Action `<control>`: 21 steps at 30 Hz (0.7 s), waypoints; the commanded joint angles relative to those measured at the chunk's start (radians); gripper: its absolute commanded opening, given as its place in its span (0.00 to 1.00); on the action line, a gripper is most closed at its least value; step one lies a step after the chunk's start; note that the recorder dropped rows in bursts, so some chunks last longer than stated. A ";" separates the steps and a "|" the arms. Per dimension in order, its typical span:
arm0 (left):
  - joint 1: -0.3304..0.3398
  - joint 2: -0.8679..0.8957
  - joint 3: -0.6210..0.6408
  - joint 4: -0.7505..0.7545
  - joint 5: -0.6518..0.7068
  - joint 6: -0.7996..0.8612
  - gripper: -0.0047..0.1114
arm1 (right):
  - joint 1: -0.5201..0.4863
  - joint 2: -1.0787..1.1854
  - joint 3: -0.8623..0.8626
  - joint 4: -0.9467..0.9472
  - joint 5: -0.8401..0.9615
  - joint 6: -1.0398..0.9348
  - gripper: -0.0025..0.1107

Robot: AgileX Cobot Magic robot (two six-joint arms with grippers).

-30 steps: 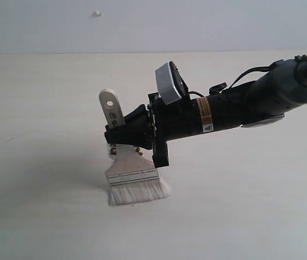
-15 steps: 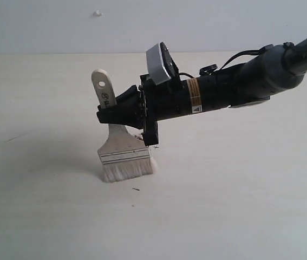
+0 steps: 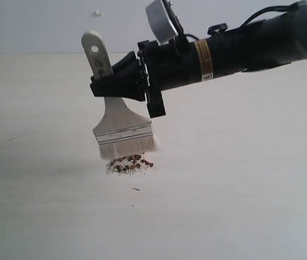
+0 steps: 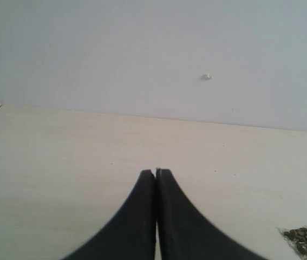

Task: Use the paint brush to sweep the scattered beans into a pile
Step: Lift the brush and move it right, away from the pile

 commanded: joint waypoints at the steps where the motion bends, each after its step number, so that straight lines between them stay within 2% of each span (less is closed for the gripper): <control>1: 0.000 -0.007 -0.001 -0.008 0.001 0.006 0.04 | -0.005 -0.131 -0.009 -0.002 0.101 0.128 0.02; 7: 0.000 -0.007 -0.001 -0.008 0.001 0.006 0.04 | -0.003 -0.215 -0.003 -0.010 0.531 0.352 0.02; 12: 0.000 -0.007 -0.001 -0.008 0.001 0.006 0.04 | 0.031 -0.218 -0.003 0.007 0.867 0.424 0.02; 15: 0.000 -0.007 -0.001 -0.008 0.001 0.006 0.04 | 0.081 -0.203 -0.003 0.009 1.055 0.348 0.02; 18: 0.000 -0.007 -0.001 -0.008 0.001 0.006 0.04 | 0.106 -0.168 -0.007 0.029 1.058 0.187 0.02; 21: 0.000 -0.007 -0.001 -0.008 0.001 0.006 0.04 | 0.107 -0.118 -0.009 0.136 1.036 0.013 0.02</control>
